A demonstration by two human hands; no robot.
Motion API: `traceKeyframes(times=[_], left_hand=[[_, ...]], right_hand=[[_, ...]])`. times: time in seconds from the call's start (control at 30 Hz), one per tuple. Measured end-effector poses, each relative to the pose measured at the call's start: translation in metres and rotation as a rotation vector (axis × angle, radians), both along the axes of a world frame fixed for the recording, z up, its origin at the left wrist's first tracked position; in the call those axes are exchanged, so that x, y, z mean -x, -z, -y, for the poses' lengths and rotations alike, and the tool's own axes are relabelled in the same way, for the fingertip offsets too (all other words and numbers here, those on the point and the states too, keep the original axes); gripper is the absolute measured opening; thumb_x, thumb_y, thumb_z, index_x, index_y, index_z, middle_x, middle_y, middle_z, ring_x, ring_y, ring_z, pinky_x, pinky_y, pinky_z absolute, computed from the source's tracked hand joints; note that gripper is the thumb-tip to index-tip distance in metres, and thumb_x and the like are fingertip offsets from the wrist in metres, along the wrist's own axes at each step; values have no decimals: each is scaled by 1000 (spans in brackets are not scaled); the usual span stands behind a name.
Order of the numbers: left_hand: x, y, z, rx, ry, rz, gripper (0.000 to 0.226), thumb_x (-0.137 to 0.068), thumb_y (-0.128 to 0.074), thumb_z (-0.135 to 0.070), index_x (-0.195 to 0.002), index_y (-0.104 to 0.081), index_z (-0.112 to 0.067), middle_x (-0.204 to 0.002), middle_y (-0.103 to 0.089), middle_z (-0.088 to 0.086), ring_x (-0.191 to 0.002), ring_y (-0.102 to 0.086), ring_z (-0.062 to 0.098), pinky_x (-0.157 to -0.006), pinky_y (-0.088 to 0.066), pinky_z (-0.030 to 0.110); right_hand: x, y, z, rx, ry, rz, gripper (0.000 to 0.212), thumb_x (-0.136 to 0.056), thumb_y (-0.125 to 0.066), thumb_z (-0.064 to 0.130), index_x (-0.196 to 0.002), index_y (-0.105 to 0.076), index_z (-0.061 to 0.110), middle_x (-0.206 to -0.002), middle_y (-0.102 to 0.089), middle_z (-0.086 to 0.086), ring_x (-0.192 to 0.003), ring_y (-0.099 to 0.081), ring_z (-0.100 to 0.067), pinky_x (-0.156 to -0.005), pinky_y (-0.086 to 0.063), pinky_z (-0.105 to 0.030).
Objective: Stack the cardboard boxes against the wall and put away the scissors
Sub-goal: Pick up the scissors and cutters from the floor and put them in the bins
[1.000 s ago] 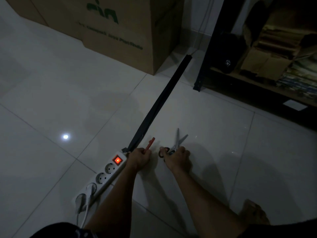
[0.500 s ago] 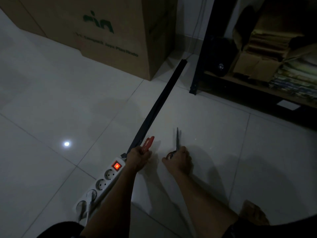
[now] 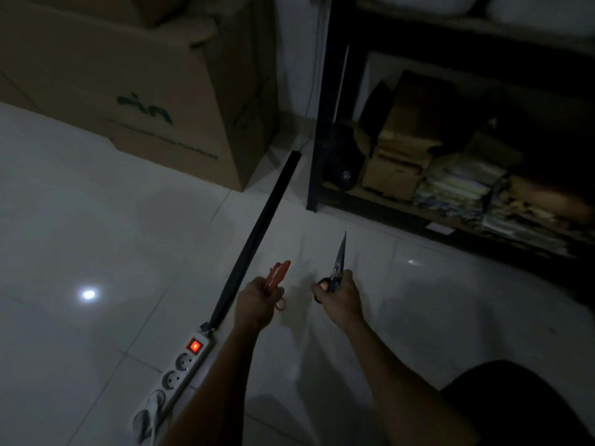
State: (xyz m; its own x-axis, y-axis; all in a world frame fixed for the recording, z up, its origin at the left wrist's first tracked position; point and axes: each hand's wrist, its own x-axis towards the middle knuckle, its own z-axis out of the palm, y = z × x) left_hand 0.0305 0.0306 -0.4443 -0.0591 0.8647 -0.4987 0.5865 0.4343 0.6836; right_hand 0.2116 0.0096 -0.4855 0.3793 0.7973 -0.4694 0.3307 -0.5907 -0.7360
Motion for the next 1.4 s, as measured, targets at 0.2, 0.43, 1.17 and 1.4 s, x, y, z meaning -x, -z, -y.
traceKeyframes(times=[0.2, 0.43, 1.17, 1.4], left_hand=[[-66, -165, -38, -92, 29, 213, 17, -90, -66, -30, -93, -63, -13, -75, -64, 7, -67, -59, 21, -66, -50, 36], [-142, -303, -79, -163, 115, 410, 11, -90, -66, -19, -99, -65, -13, -79, -68, 6, -66, -63, 17, -65, -54, 32], [-282, -419, -227, -243, 164, 508, 19, -97, -54, -13, -102, -69, -2, -85, -71, 13, -78, -66, 27, -72, -56, 33], [-311, -422, -263, -291, 56, 383, 20, -90, -65, -17, -99, -71, 1, -92, -71, 13, -94, -67, 30, -88, -55, 40]], right_hand=[[-47, -189, -22, -173, 70, -34, 46, -74, -81, 42, -97, -44, 26, -99, -60, -2, -88, -62, -18, -65, -44, -25], [-118, -351, -37, -283, 129, 17, 37, -79, -76, 41, -89, -43, 27, -84, -56, 0, -78, -58, -17, -65, -45, -27], [-288, -451, -248, -154, -97, 336, 74, -69, -53, 67, -112, -67, 8, -114, -64, -19, -103, -61, -35, -77, -49, -35], [-296, -436, -267, -29, -38, 341, 72, -94, -50, 57, -141, -46, 2, -142, -49, -18, -127, -49, -33, -103, -44, -34]])
